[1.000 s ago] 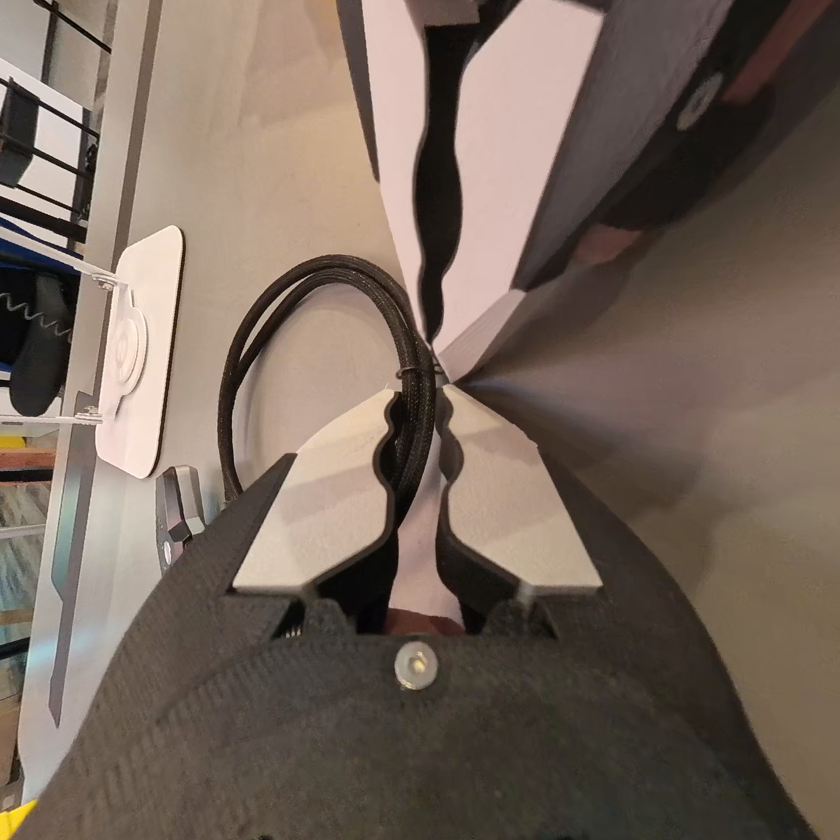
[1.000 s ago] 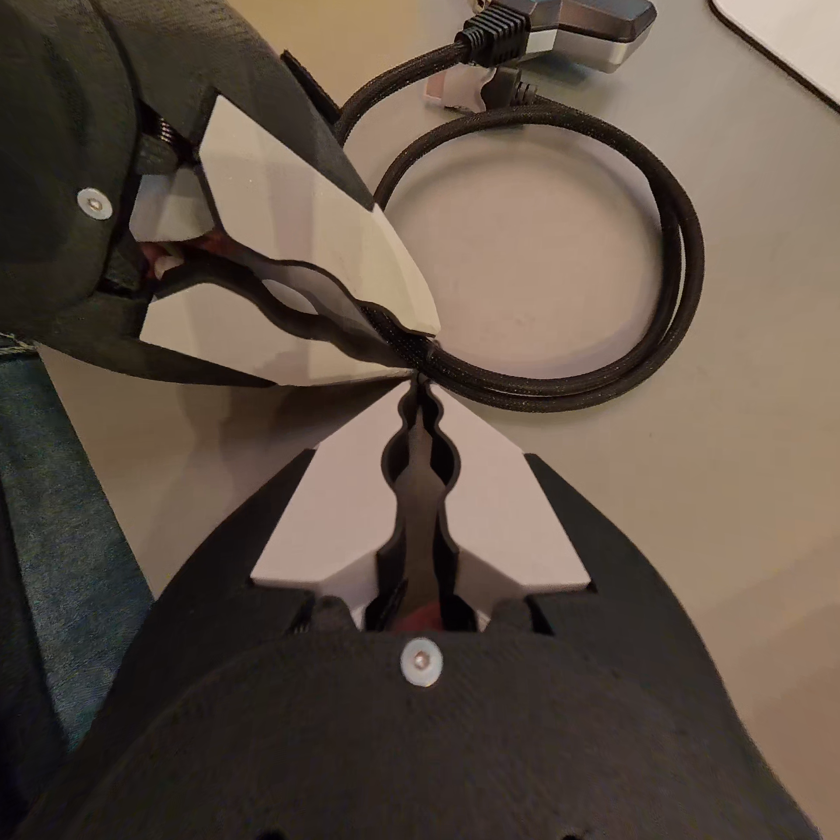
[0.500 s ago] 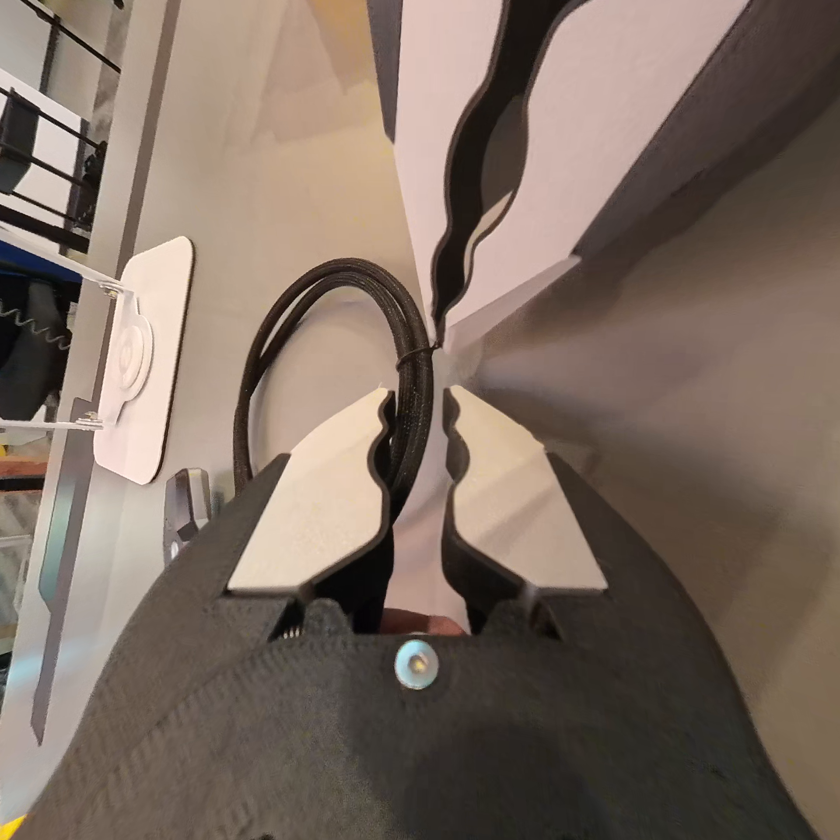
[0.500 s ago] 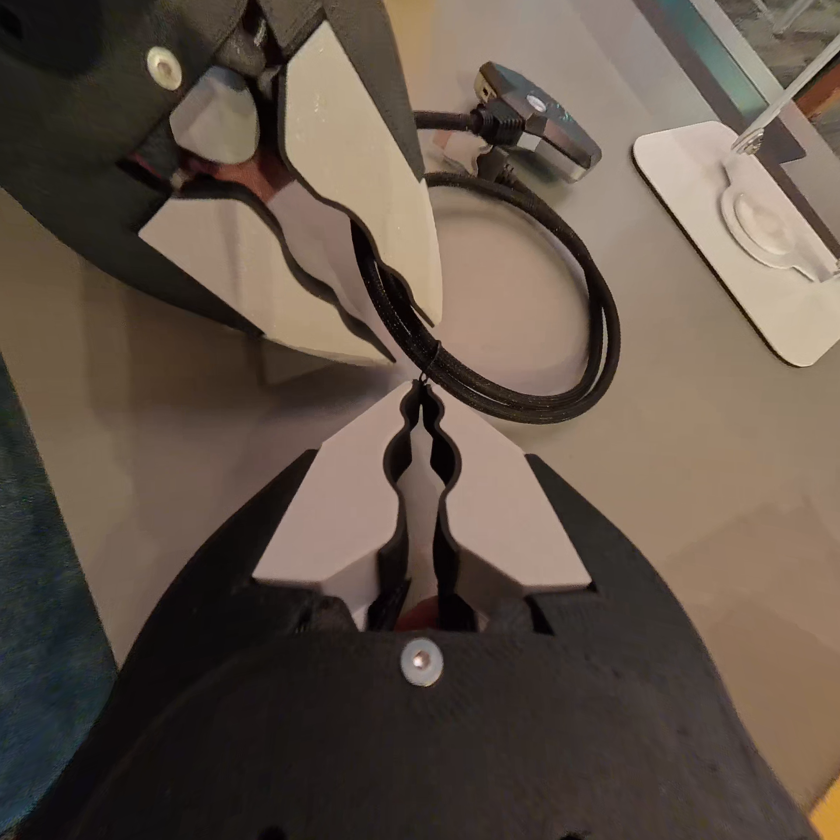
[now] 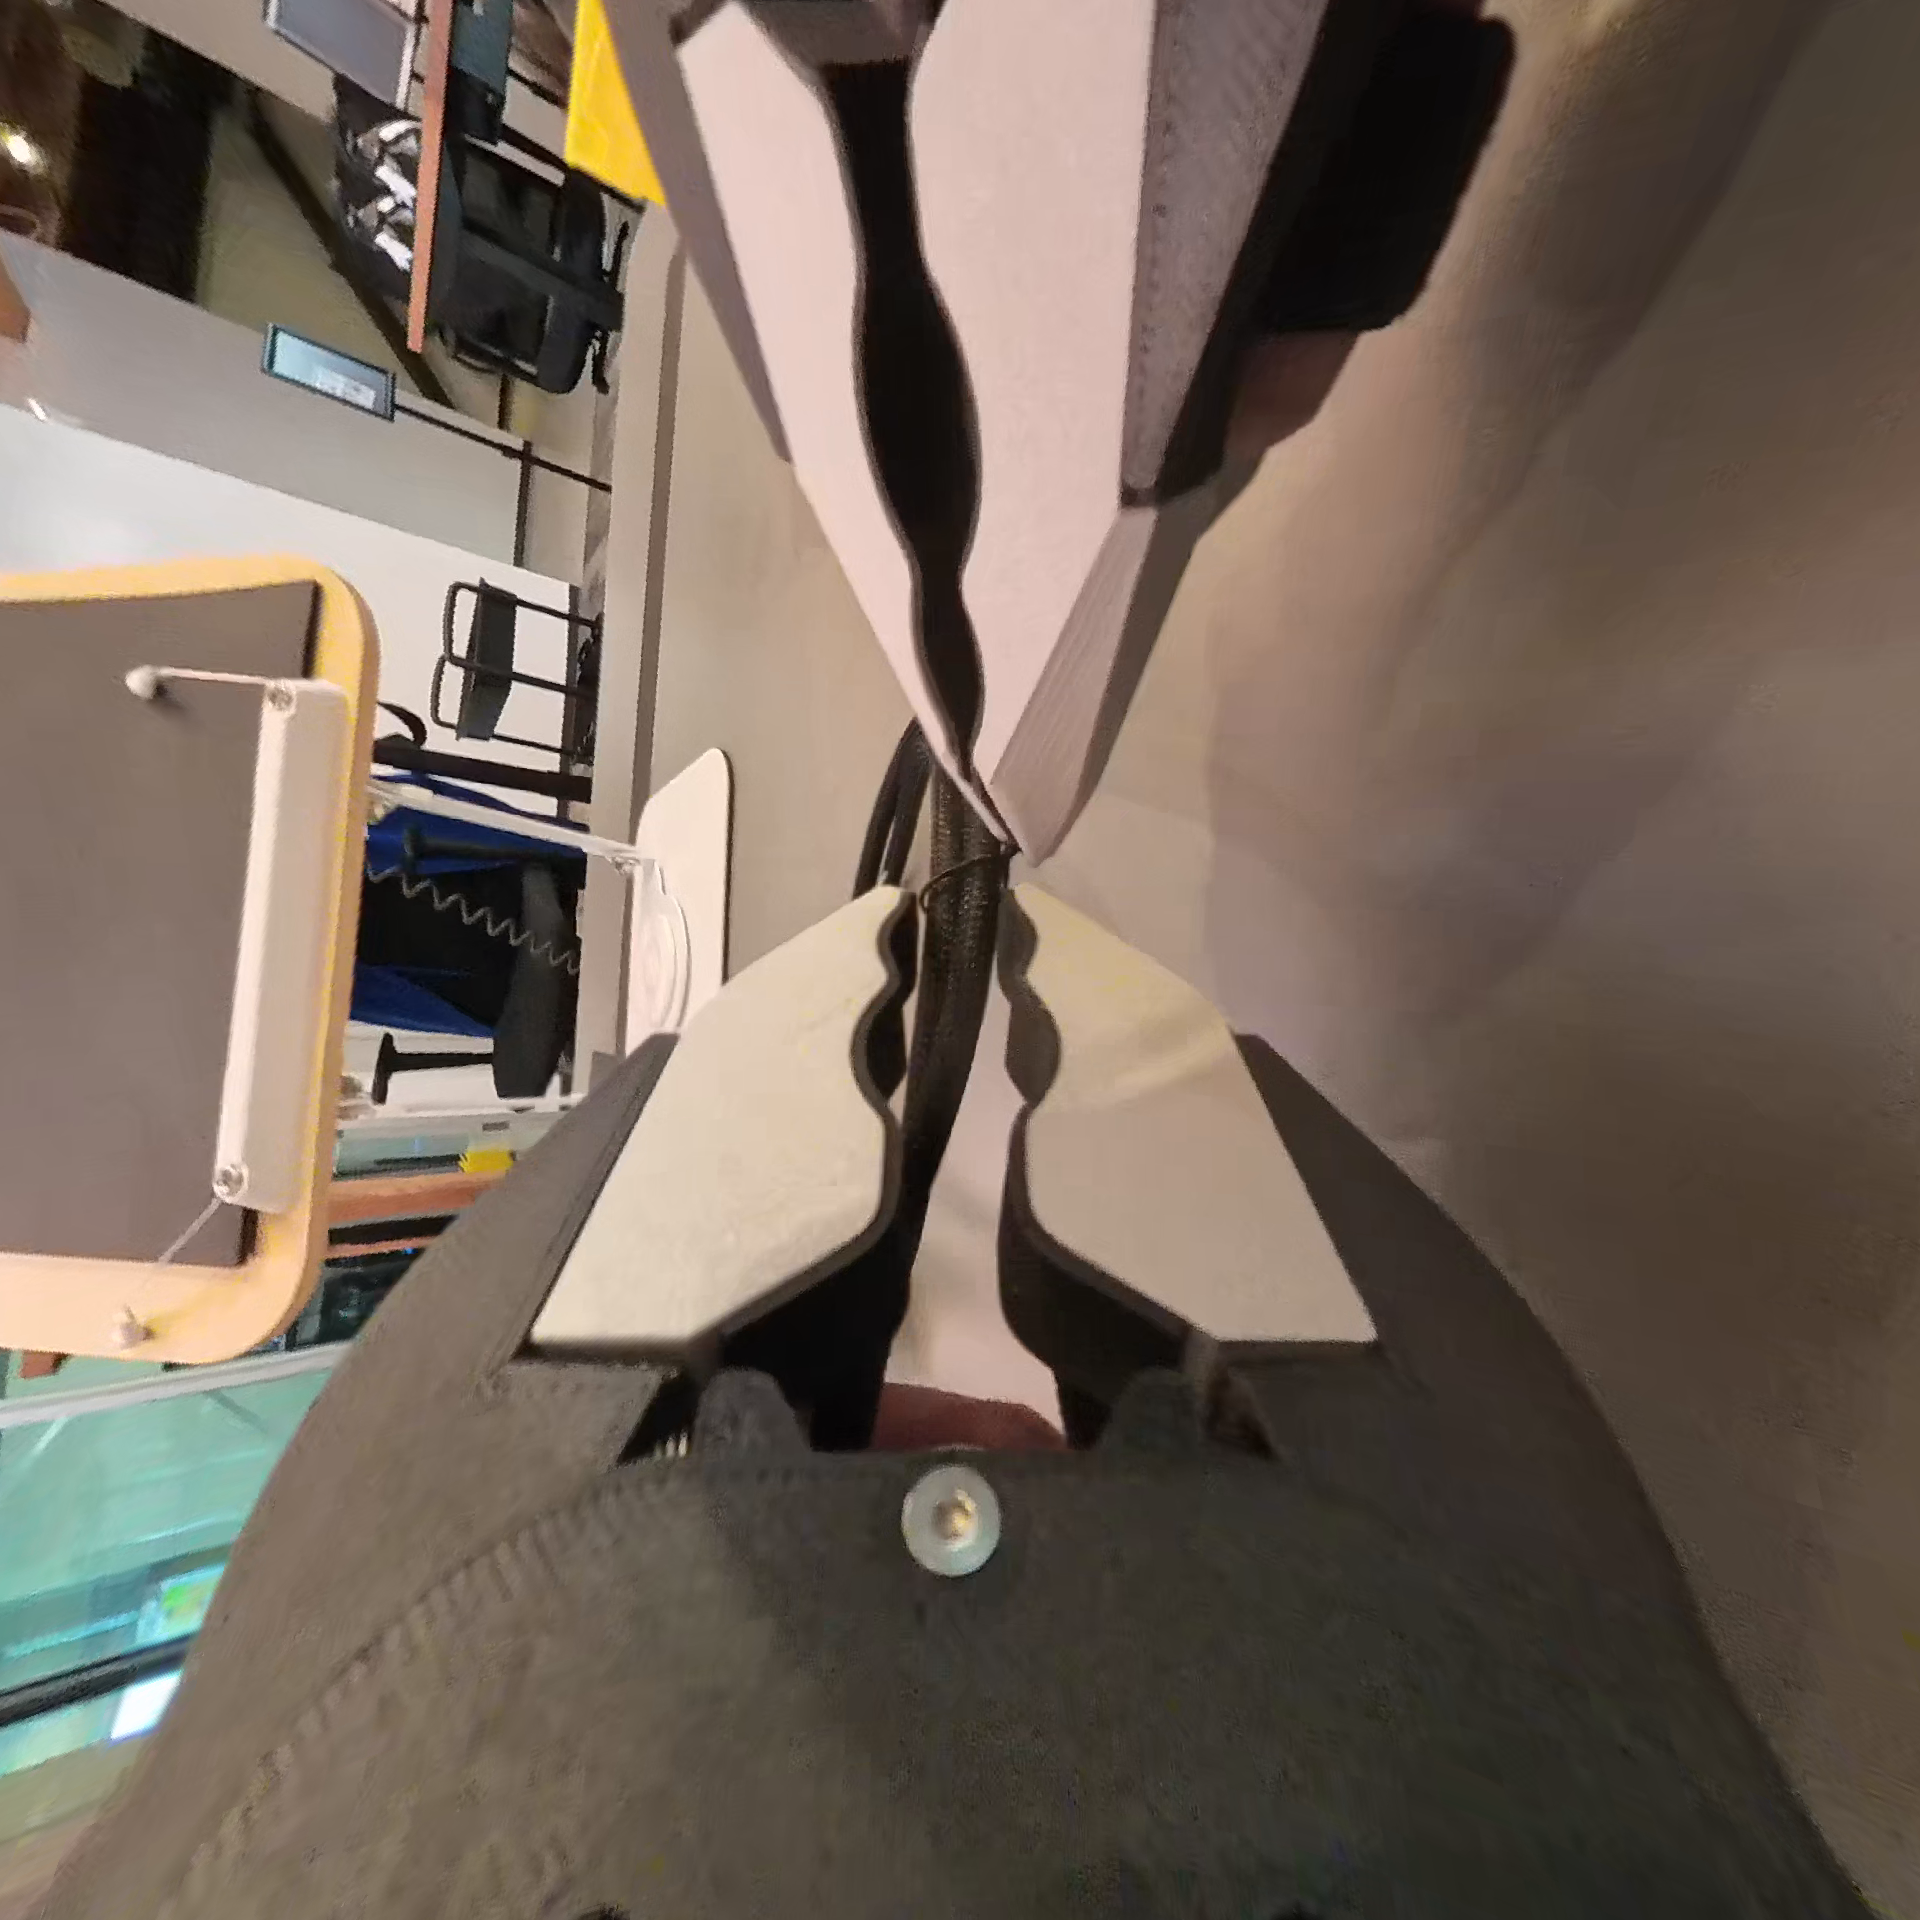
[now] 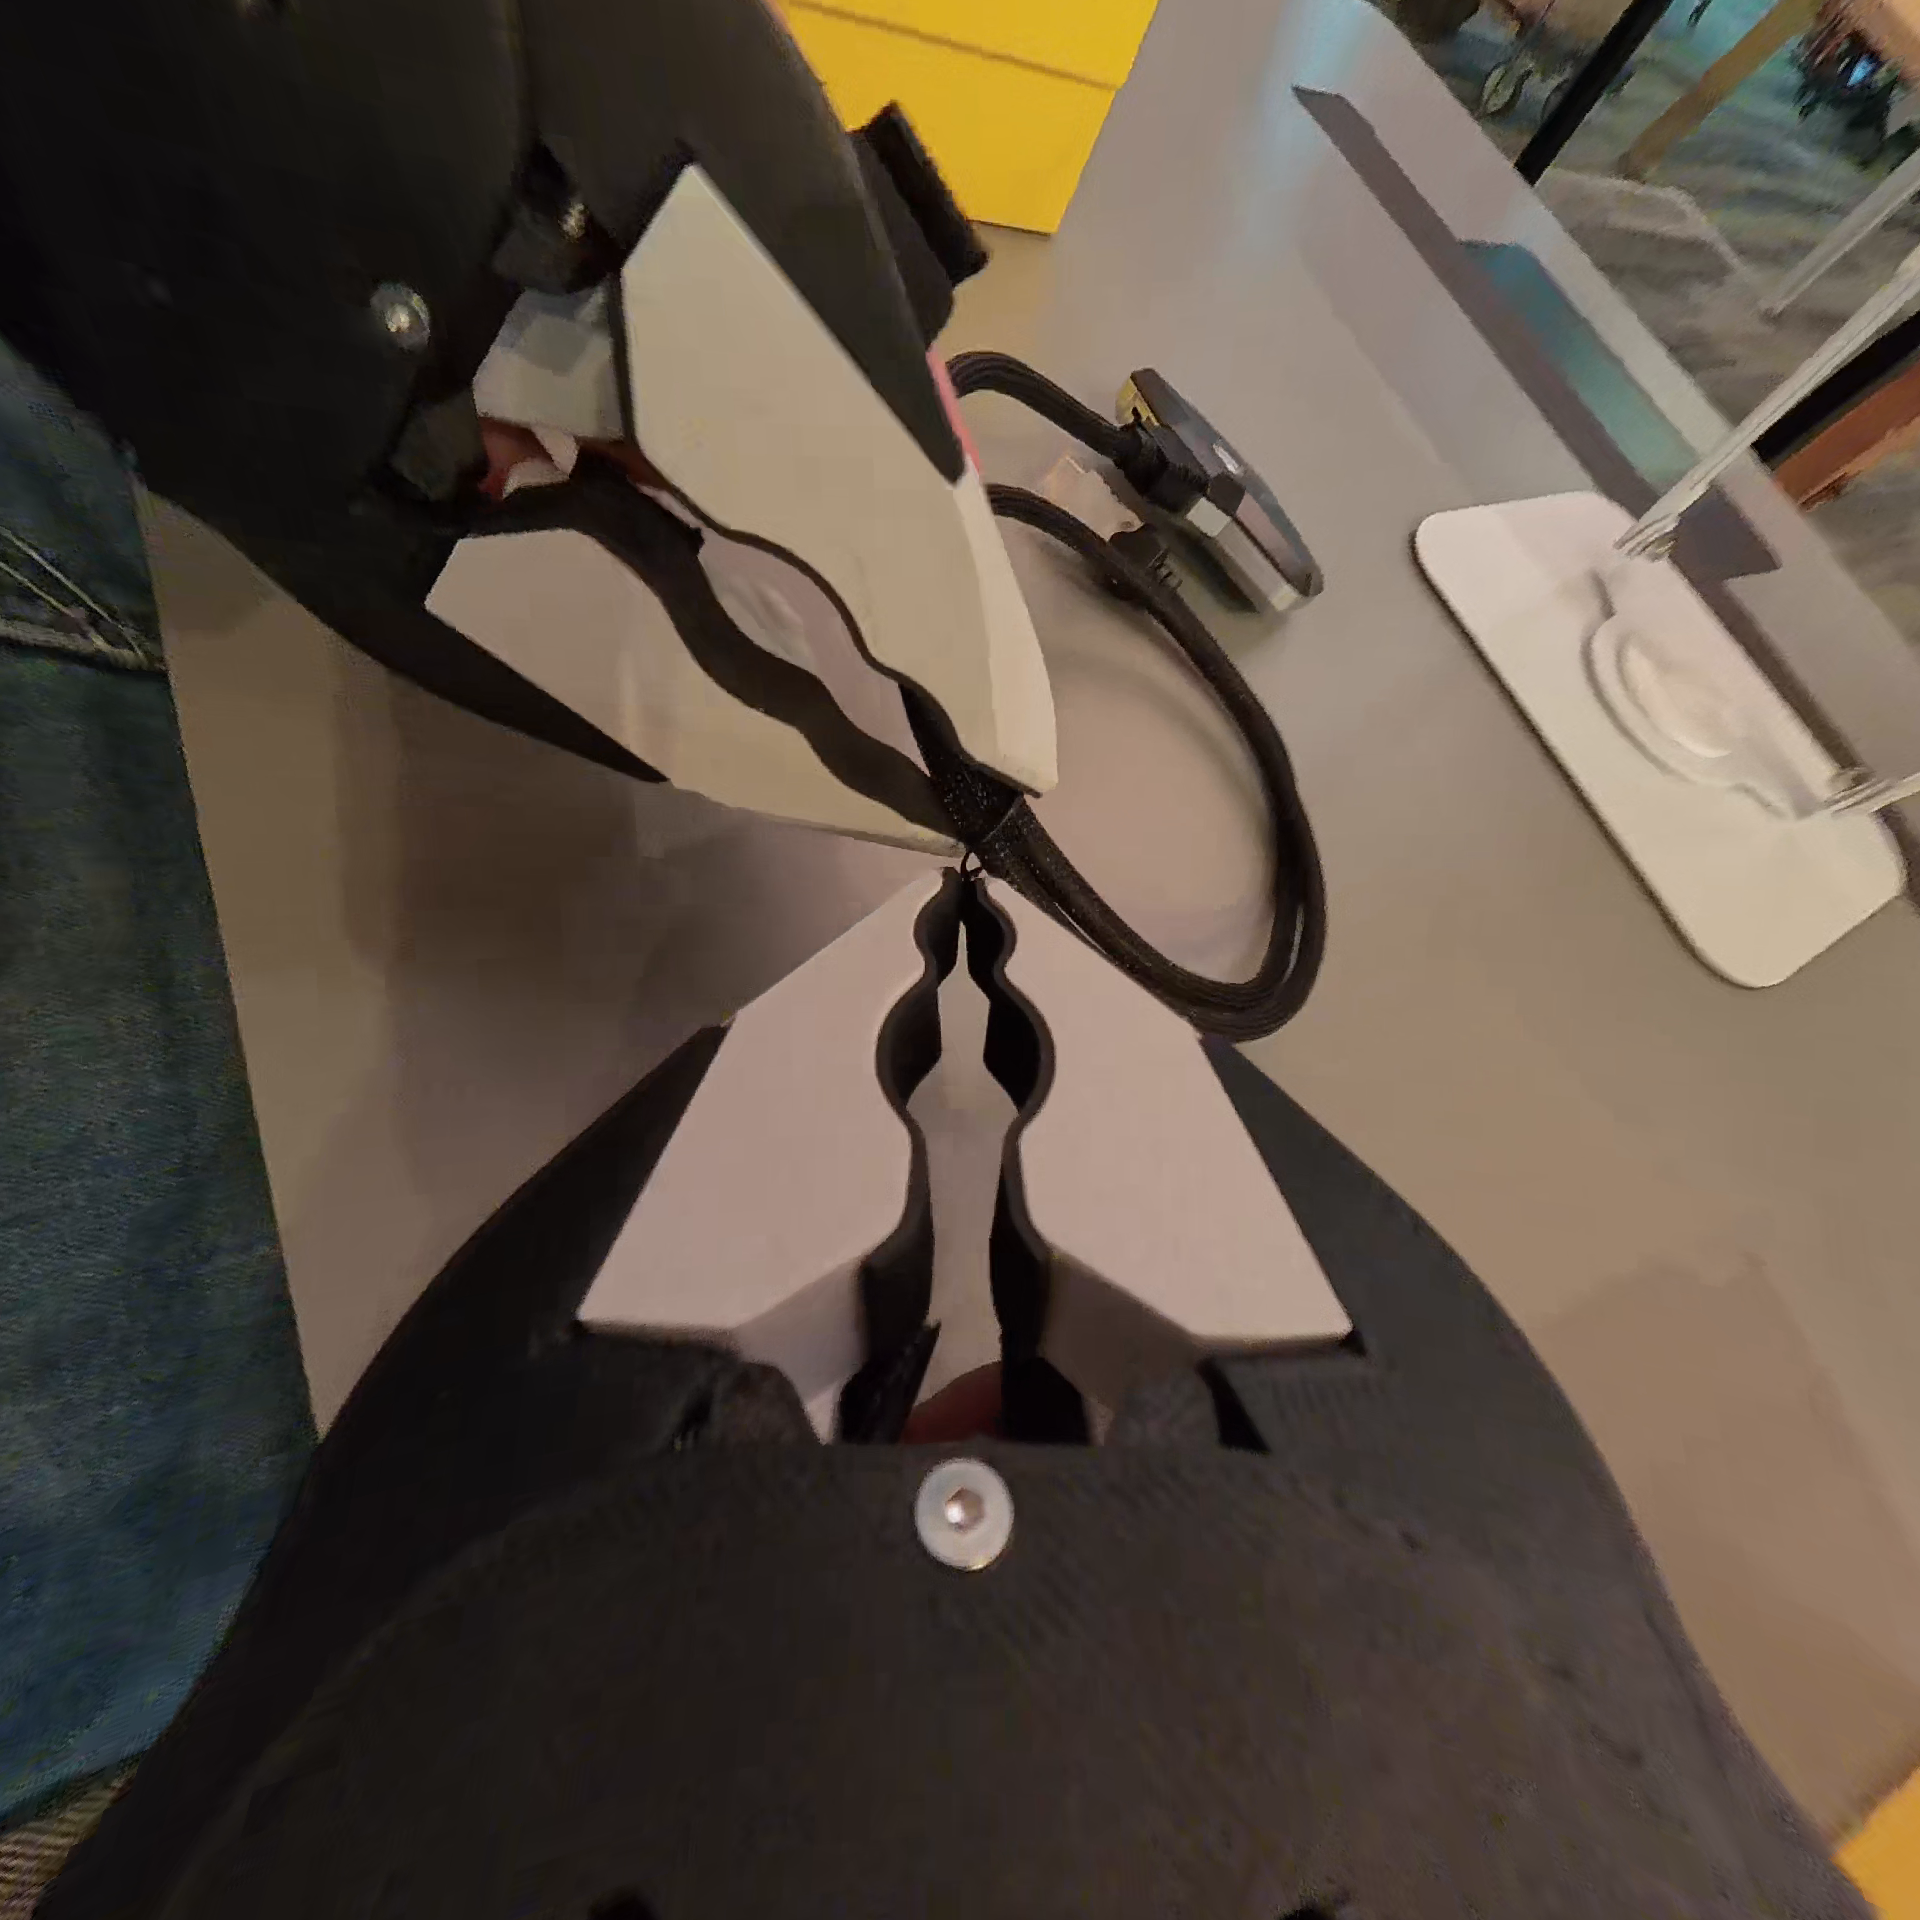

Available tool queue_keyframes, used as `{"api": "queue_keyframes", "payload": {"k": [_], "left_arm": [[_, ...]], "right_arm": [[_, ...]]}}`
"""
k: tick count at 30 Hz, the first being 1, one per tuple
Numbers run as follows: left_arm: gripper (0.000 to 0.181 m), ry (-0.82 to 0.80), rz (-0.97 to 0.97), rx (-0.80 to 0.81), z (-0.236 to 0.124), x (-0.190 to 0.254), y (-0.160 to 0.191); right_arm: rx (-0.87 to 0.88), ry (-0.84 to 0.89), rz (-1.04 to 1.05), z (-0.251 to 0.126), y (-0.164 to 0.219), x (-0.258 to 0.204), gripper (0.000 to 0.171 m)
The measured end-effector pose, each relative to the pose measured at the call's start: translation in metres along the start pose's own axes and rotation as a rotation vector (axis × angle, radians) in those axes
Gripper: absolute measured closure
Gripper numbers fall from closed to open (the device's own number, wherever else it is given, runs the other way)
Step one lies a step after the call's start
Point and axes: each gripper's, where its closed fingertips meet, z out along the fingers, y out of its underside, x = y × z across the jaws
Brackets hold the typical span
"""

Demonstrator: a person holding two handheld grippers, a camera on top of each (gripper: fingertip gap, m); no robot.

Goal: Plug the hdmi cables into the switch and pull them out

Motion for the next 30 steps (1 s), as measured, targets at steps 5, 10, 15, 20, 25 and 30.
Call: {"api": "queue_keyframes", "payload": {"k": [5,10,15,20,25,30], "left_arm": [[0.169,0.069,0.040,-0.006,-0.001,-0.007,-0.004],[0.169,0.257,0.014,-0.007,-0.007,-0.009,-0.007],[0.170,0.504,-0.055,-0.013,-0.015,-0.007,-0.005],[0.170,0.813,-0.113,-0.059,-0.028,0.002,-0.003],[0.168,1.107,-0.126,-0.111,-0.039,0.005,0.000],[0.157,0.900,-0.078,-0.092,-0.025,-0.014,-0.003]], "right_arm": [[-0.043,0.124,-0.250,-0.006,-0.006,0.005,0.171],[-0.048,0.246,-0.479,-0.011,-0.016,0.003,0.171],[-0.079,0.355,-0.721,-0.013,-0.023,0.000,0.171],[-0.050,0.373,-0.887,-0.013,-0.032,-0.009,0.171],[0.001,0.333,-0.851,-0.010,-0.038,-0.016,0.171],[0.073,0.226,-0.460,-0.011,-0.033,-0.001,0.171]]}}
